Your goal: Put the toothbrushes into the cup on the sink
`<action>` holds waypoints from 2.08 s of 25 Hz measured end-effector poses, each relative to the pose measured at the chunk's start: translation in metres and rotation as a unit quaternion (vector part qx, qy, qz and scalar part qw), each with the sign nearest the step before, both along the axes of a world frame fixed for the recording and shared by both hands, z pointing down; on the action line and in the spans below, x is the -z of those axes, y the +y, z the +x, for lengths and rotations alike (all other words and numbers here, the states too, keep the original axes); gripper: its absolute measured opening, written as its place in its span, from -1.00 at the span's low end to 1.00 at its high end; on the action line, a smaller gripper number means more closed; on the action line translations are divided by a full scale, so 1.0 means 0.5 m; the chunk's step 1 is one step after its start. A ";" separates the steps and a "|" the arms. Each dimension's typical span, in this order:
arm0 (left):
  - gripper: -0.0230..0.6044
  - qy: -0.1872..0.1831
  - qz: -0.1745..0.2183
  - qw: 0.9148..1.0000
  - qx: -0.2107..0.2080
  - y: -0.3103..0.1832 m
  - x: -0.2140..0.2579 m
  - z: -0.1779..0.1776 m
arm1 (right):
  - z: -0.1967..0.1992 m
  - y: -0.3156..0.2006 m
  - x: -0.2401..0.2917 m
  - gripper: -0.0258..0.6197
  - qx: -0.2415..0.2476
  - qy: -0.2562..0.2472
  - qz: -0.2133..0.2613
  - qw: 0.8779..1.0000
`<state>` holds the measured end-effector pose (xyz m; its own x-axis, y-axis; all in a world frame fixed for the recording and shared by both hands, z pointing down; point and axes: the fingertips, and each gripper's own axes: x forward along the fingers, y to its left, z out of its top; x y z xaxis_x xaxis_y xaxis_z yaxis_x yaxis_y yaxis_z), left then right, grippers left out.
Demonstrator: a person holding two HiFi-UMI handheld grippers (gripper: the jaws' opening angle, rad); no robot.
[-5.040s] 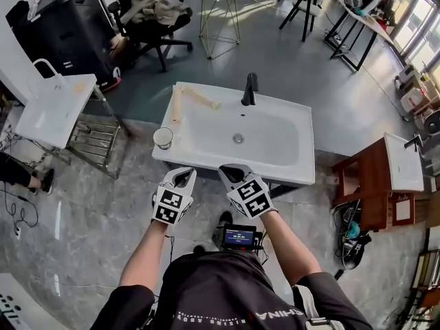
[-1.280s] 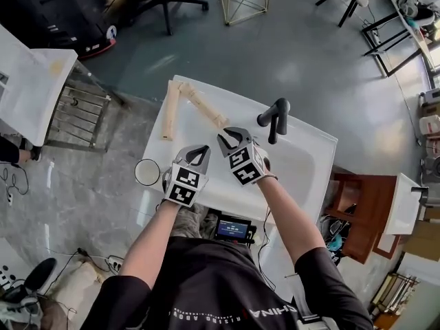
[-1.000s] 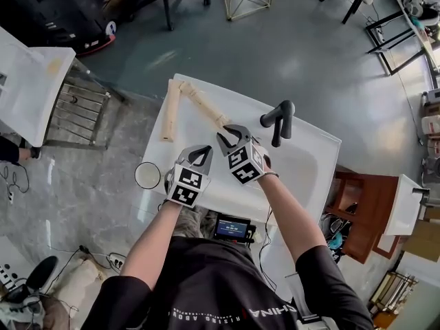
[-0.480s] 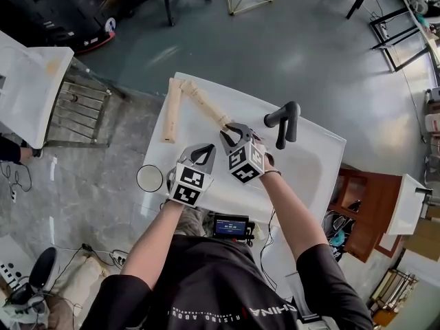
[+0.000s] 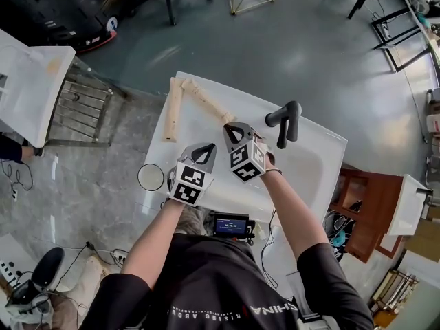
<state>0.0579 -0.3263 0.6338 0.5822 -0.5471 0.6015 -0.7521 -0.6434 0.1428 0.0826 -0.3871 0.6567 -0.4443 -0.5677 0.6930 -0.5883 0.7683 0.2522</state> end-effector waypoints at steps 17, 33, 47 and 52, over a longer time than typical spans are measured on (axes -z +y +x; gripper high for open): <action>-0.91 0.001 0.029 1.000 0.009 0.011 0.051 -0.001 | 0.015 -0.007 0.104 -0.89 -0.062 -0.037 0.006 0.997; -0.91 -0.008 0.077 0.997 0.029 0.060 0.134 -0.012 | 0.071 0.054 0.233 -0.89 -0.068 -0.039 0.057 0.995; -0.91 -0.017 0.104 0.994 0.036 0.130 0.171 -0.002 | 0.094 0.168 0.305 -0.89 -0.045 -0.056 0.082 0.994; -0.91 -0.021 0.111 0.993 0.041 0.162 0.183 -0.004 | 0.092 0.211 0.318 -0.89 -0.029 -0.053 0.083 0.995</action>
<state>0.0559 -0.2452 0.5424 0.5081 -0.7134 0.4826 -0.8051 -0.5924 -0.0281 0.1285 -0.2816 0.4978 -0.4724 -0.6977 0.5386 -0.6611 0.6846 0.3070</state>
